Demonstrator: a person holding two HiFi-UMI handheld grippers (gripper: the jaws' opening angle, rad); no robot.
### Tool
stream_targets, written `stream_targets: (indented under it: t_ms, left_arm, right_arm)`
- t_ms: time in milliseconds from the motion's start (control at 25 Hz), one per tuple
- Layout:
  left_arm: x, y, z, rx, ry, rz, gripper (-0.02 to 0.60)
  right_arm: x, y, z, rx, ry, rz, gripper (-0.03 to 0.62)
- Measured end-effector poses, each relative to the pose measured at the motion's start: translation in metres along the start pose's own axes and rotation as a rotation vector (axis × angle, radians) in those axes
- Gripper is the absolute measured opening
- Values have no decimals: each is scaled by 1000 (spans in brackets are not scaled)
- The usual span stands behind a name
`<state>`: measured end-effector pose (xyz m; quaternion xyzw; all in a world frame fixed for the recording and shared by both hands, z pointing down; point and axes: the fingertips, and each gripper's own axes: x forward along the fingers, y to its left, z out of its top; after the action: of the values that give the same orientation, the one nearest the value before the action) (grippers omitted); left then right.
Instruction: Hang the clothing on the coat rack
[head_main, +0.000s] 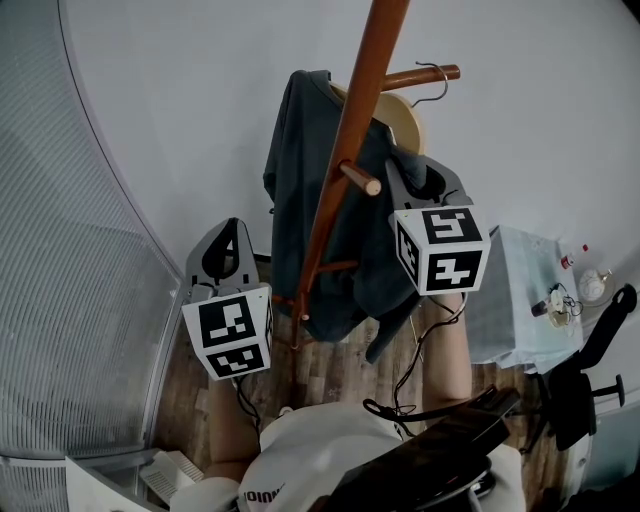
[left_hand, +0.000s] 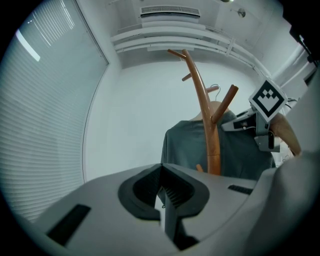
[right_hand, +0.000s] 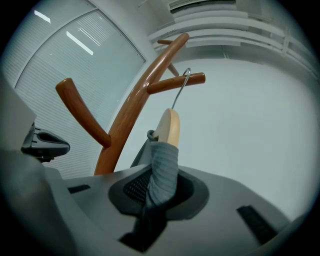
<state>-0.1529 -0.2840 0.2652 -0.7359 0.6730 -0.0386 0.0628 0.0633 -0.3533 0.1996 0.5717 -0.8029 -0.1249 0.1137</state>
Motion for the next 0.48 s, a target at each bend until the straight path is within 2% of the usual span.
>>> stream_targets:
  t_ms: [480]
  left_arm:
    - [11, 12, -20, -19, 38, 2, 14]
  right_arm:
    - [15, 17, -9, -26, 26, 17, 71]
